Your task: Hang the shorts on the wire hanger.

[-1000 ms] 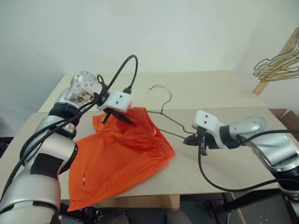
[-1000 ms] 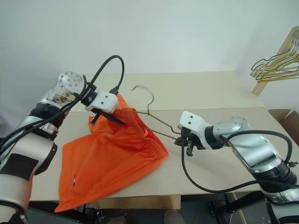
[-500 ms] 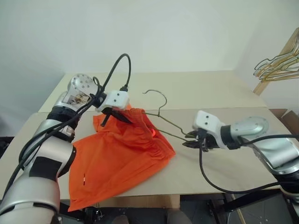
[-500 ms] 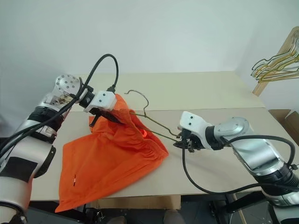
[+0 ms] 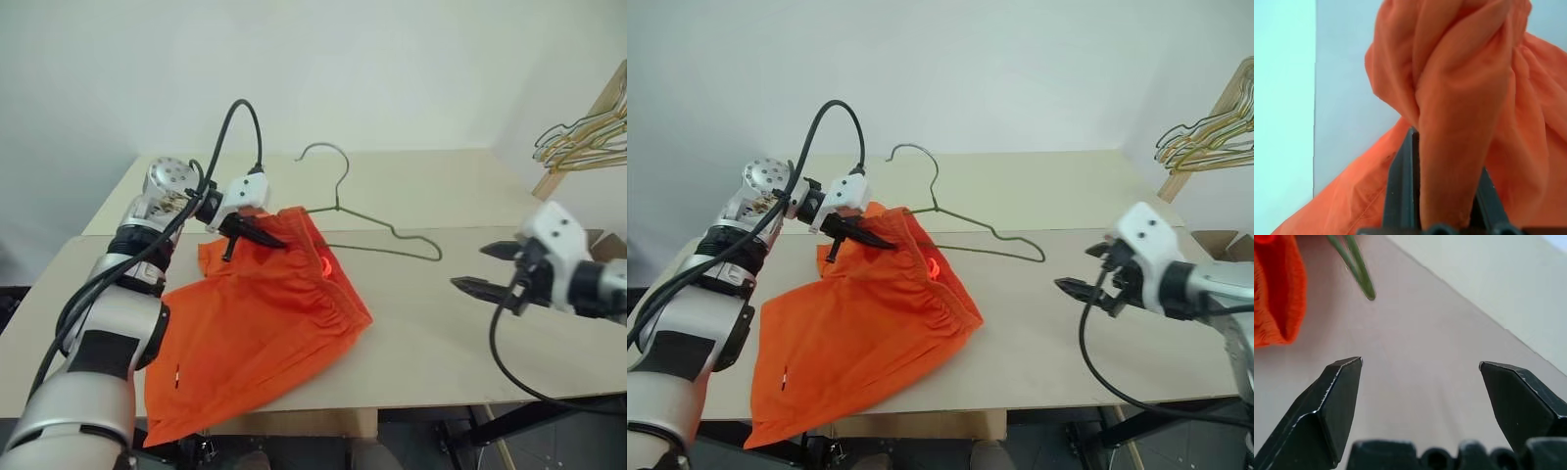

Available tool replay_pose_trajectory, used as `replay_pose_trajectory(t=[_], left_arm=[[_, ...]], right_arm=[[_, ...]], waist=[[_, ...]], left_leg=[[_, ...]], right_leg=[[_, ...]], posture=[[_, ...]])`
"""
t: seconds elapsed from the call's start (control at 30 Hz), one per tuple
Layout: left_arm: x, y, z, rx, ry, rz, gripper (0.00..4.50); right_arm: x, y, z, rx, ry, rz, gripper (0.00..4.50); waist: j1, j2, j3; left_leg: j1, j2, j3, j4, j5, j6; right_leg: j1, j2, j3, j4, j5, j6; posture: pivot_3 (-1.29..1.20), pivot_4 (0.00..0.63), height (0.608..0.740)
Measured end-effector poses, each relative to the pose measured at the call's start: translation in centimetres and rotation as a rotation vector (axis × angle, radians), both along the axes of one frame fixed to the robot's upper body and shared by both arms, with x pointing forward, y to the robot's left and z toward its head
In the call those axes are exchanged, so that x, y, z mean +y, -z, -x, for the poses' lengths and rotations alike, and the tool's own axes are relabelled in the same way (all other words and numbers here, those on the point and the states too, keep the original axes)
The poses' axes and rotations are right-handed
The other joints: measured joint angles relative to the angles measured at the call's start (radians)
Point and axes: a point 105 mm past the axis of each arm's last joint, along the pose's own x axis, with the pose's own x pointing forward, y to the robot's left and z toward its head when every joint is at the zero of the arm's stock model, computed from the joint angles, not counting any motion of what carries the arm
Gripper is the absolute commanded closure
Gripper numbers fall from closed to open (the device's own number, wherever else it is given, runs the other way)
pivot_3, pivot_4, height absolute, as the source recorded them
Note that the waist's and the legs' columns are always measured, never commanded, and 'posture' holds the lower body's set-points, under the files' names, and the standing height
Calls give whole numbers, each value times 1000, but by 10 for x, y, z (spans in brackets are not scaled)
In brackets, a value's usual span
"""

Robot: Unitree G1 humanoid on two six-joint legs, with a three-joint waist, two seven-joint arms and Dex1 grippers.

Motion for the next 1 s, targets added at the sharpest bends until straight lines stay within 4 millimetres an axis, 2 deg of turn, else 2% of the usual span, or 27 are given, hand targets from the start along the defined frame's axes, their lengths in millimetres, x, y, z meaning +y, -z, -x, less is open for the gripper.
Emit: replay_pose_trajectory(t=[0.13,0.23,0.33,0.4,0.57,0.77,0.83,1.0], left_arm=[[-3,2,-1,14,-16,20,4500],[-3,1,-2,13,-23,24,4500],[-5,1,-2,13,-20,27,4500],[-9,2,-2,11,-9,24,4500],[-7,-1,-3,3,-19,29,4500],[-8,-7,-2,-18,-8,32,4500],[-6,-9,-2,-26,-10,33,4500],[-1,-10,-1,-25,-23,28,4500]], right_arm=[[15,29,18,74,-28,-143,76],[34,49,19,105,-45,-227,76],[89,79,16,194,-108,-493,76],[115,91,18,268,-156,-571,76],[127,102,2,336,-120,-667,76],[137,118,1,414,-105,-656,76],[132,121,0,417,-74,-655,76],[102,124,1,397,28,-647,76]], waist=[[-7,0,0],[-20,-1,-2],[-36,0,-2],[-42,3,-2],[-45,2,-2],[-44,2,-2],[-42,2,-2],[-29,2,-2]], left_leg=[[2,0,1,0,0,0],[3,1,0,-1,0,0],[4,2,0,-1,0,0],[4,1,0,-1,0,0],[4,0,-1,-1,0,0],[4,0,-2,-1,0,0],[4,0,-2,-1,0,0],[4,0,-2,-1,0,0]], right_leg=[[1,0,1,1,0,0],[2,2,1,1,0,0],[2,3,2,1,0,0],[2,1,3,1,0,0],[2,1,2,1,0,0],[2,1,2,2,0,0],[2,1,2,2,0,0],[2,1,2,2,0,0]], posture=[[-184,0,740],[-182,0,740],[-172,0,740],[-170,1,740],[-150,4,740],[-116,0,740],[-116,0,740],[-110,0,740]])
